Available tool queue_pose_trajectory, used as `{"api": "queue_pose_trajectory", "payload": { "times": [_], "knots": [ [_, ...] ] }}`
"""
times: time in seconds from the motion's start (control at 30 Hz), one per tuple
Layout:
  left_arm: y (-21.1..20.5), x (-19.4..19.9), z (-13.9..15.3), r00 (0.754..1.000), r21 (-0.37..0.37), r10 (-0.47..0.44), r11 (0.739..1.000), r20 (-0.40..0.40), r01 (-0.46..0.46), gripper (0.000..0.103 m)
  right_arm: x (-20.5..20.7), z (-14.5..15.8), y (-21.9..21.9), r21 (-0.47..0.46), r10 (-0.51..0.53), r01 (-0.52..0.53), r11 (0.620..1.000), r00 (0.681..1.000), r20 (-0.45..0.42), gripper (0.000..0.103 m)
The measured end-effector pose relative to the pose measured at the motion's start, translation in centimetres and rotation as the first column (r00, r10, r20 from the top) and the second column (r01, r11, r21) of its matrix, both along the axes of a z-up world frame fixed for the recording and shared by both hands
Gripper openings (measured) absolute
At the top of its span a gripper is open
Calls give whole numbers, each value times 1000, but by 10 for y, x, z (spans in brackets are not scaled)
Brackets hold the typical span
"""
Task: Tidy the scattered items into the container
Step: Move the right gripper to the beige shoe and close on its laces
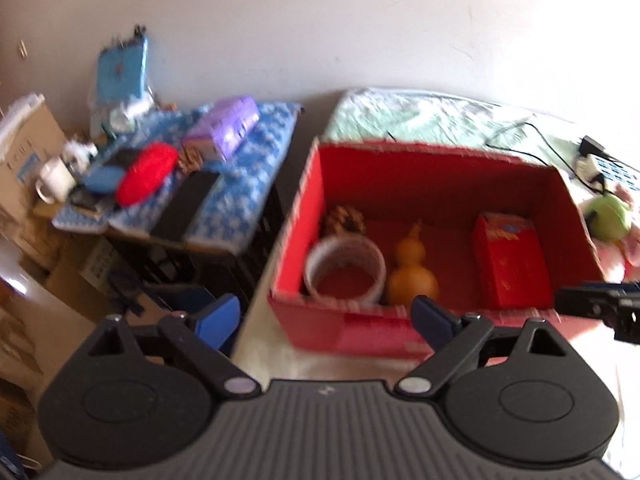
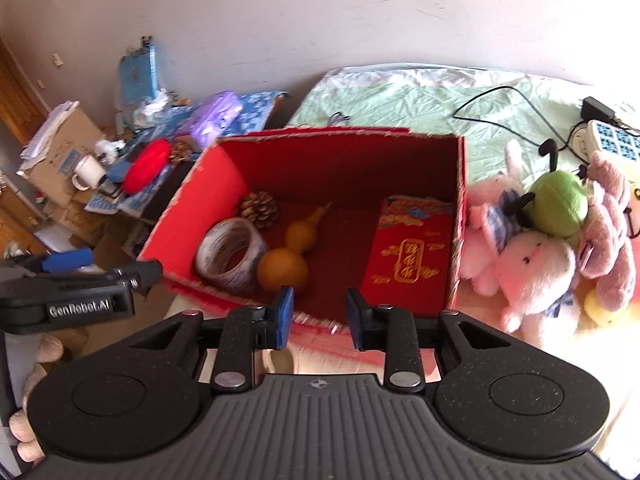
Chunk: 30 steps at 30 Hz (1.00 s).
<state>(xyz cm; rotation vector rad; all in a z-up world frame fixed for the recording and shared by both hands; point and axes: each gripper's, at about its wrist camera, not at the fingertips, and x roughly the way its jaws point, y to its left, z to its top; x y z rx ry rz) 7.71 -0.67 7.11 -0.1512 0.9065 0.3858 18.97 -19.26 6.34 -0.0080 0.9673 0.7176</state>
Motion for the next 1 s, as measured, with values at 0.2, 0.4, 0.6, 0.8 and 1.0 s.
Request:
{"api": "queue_pose_trajectory", "payload": {
  "times": [0.2, 0.4, 0.6, 0.8, 1.0],
  "knots": [
    [-31, -34, -39, 993, -144, -101, 985, -54, 93, 84, -22, -16, -2, -7, 96, -96, 995, 995, -27, 31],
    [-80, -39, -73, 974, -193, -201, 965, -102, 179, 85, -22, -50, -4, -34, 120, -125, 992, 983, -139, 31],
    [-94, -22, -94, 967, -231, -225, 954, -119, 193, 87, -21, -73, 3, -36, 147, -159, 987, 964, -222, 30],
    [-86, -12, -113, 964, -250, -206, 955, -170, 160, 68, -19, -92, 8, -17, 159, -172, 985, 941, -298, 30],
    [-65, -22, -114, 968, -259, -180, 957, -173, 131, 66, -21, -105, 13, 18, 164, -170, 985, 917, -364, 21]
  ]
}}
